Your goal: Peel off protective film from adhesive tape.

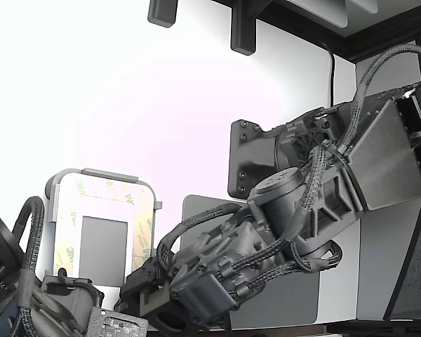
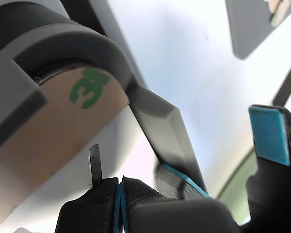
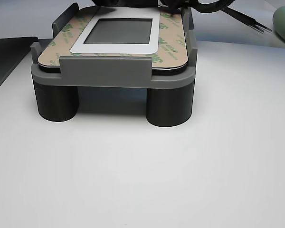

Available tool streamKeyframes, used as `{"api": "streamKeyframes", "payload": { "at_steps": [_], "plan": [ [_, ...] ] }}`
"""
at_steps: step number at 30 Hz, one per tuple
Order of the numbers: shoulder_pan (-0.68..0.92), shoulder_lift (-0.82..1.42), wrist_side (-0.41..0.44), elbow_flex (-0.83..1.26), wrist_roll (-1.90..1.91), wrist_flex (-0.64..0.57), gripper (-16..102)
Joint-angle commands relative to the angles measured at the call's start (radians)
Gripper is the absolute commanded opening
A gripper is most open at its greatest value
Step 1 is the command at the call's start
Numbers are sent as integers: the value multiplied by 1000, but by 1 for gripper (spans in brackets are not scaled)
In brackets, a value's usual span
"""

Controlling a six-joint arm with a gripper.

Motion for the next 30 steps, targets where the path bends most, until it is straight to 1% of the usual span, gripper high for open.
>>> {"api": "streamKeyframes", "payload": {
  "at_steps": [1,10,17,30],
  "plan": [
    [-8,32,2,-15,-2,-8,-11],
    [-8,9,9,-48,-31,-5,-11],
    [-26,12,-6,-12,-44,-38,-11],
    [-35,5,-12,-17,-48,-35,-11]
  ]
}}
